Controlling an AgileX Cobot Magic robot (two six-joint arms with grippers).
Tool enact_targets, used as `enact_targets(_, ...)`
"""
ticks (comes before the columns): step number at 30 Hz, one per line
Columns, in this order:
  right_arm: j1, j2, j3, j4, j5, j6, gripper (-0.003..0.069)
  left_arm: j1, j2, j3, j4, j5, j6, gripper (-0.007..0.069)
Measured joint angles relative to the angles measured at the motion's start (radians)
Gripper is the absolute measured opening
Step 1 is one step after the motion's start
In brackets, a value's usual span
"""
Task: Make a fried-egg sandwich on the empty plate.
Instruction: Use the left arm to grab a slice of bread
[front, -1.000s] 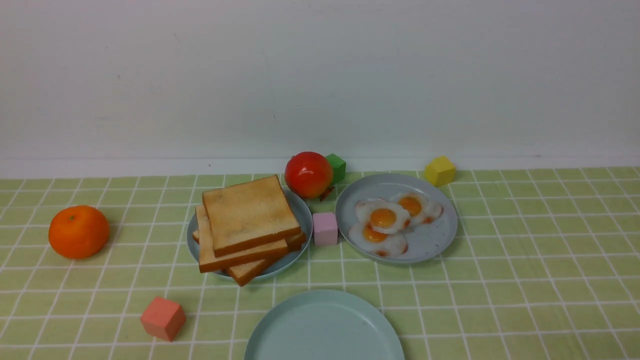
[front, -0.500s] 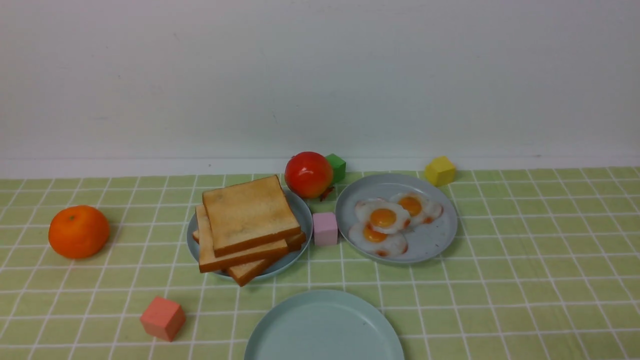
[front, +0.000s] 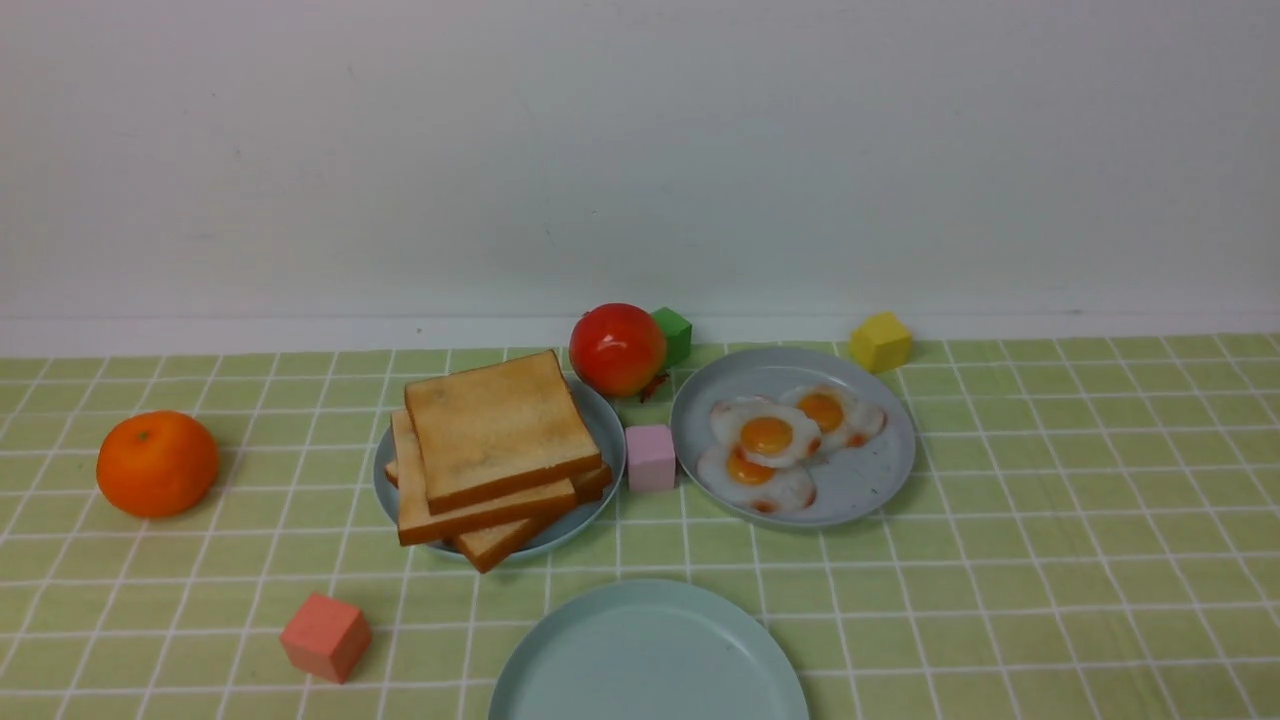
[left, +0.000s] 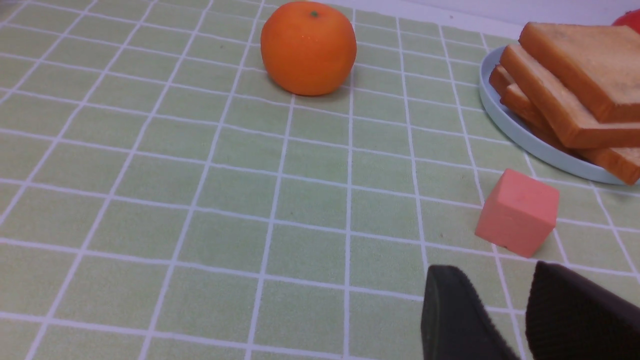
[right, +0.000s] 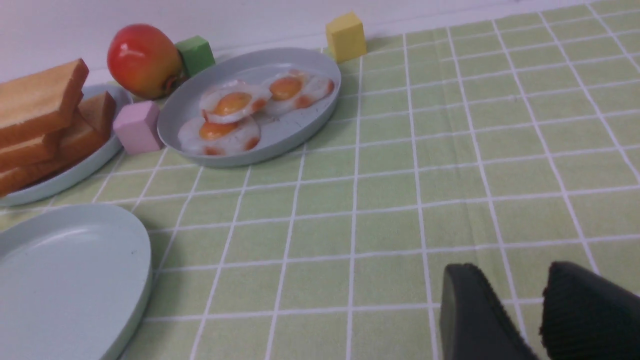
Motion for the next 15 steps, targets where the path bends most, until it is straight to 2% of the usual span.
enact_targets(3,0.0,0.0,0.001,-0.013,-0.084,0.0,0.0241,0.0,0.0,0.0,0.018,-0.037,0.006,0.0239)
enact_targets(8,0.0,0.0,0.001,-0.022,-0.395,0.0,0.0241,0.0,0.0,0.0,0.007,-0.247,-0.059,0.0239)
enact_targets(11,0.0,0.0,0.001,-0.022,-0.484,0.0,0.0241,0.0,0.0,0.0,-0.001,-0.351,-0.105,0.0239)
enact_targets(15,0.0,0.0,0.001,-0.03,-0.545,0.0,0.0241,0.0,0.0,0.0,-0.004,-0.413,-0.128,0.0239)
